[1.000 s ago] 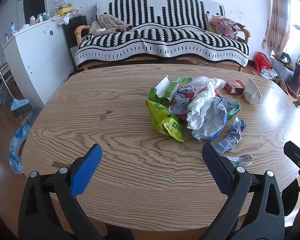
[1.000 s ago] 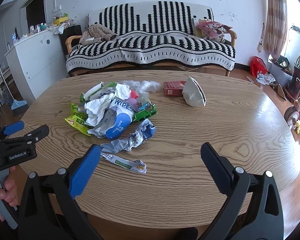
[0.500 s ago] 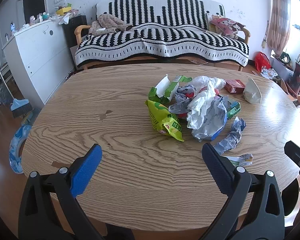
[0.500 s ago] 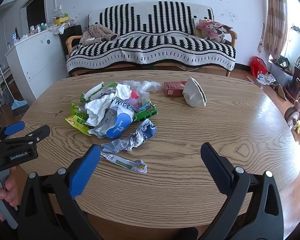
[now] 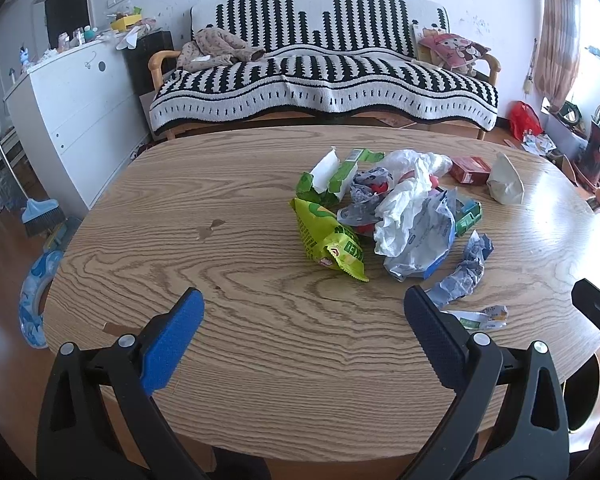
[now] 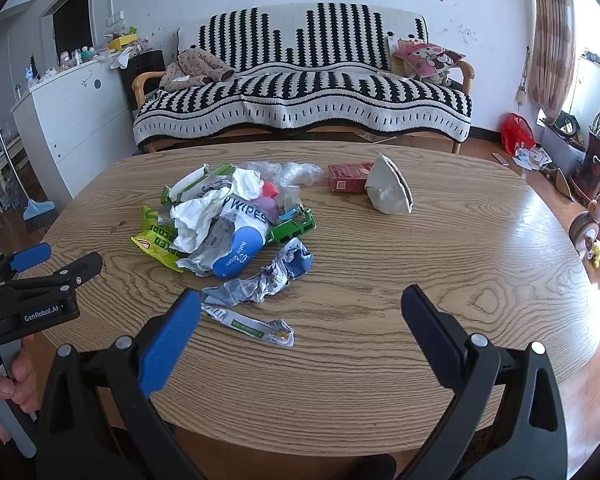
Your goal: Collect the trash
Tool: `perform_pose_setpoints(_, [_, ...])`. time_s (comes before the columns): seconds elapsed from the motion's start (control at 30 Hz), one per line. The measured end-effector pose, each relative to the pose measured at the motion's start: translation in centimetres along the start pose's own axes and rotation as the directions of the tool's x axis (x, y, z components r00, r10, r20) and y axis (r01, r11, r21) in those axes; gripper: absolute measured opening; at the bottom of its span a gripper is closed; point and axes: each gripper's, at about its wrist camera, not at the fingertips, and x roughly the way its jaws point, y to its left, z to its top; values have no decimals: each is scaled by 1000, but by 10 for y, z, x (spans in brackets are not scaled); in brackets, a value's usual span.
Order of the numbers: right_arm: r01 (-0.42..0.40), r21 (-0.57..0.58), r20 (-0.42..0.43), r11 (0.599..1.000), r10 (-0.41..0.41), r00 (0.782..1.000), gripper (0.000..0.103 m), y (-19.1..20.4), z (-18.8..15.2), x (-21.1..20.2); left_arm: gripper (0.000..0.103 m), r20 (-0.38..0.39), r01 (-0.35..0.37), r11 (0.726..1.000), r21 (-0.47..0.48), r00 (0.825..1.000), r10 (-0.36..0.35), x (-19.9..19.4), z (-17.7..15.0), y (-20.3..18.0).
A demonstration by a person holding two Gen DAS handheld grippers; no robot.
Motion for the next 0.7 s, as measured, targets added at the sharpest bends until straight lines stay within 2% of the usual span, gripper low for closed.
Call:
perform_pose_setpoints(0.37, [-15,-22,-17,1000,15,1000,97,0,-1,9,98,-25,-16,1000,9,1000,16,11,2,8])
perform_pose_setpoints(0.53, [-87,-60,-109,994,80,991,97,-1,-11,38,98,-65,27,998,58,998,-23,32,5,11])
perform_pose_setpoints(0.6, [-146,-114,-167,983,126,978,97,7,-15,59,98,-72,57,994,95,996,-51,48,6,6])
perform_pose_setpoints(0.7, [-180,-218,-206,959,135,969,97,20,-20,88,98,-75,98,992,73,993,-93,75,11,5])
